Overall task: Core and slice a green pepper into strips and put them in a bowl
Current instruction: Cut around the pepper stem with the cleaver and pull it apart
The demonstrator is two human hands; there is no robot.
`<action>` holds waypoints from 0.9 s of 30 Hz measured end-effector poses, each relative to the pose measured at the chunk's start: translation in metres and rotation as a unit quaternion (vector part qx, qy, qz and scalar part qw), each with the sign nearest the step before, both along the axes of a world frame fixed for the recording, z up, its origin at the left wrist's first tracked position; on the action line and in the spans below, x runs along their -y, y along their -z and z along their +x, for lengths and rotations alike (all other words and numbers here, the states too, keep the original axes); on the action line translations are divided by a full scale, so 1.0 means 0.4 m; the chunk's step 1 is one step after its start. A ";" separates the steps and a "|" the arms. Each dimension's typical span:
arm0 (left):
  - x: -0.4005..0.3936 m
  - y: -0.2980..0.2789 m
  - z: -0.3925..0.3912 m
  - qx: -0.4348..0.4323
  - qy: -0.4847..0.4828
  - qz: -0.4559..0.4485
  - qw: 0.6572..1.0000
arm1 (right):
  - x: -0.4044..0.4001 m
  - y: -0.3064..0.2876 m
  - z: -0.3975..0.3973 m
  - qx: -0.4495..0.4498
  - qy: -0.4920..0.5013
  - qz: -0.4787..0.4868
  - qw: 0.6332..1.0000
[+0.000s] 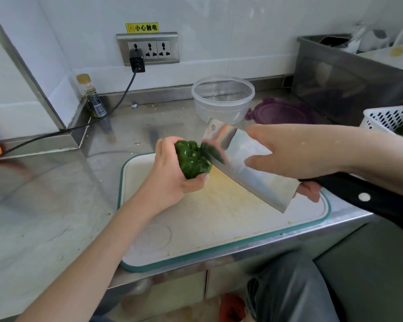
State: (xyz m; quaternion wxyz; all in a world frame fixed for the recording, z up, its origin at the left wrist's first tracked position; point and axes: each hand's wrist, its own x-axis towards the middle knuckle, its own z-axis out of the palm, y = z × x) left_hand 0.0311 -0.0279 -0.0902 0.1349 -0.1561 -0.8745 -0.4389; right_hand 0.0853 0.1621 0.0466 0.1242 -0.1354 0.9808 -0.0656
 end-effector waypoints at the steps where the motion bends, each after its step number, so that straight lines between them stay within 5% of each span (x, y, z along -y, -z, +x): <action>1: 0.000 0.001 0.000 -0.006 0.006 -0.004 1.000 | -0.002 -0.001 -0.002 0.000 0.003 0.002 1.000; 27: -0.006 0.015 0.003 -0.034 0.003 -0.017 0.999 | 0.022 -0.004 0.009 0.032 0.037 -0.052 0.997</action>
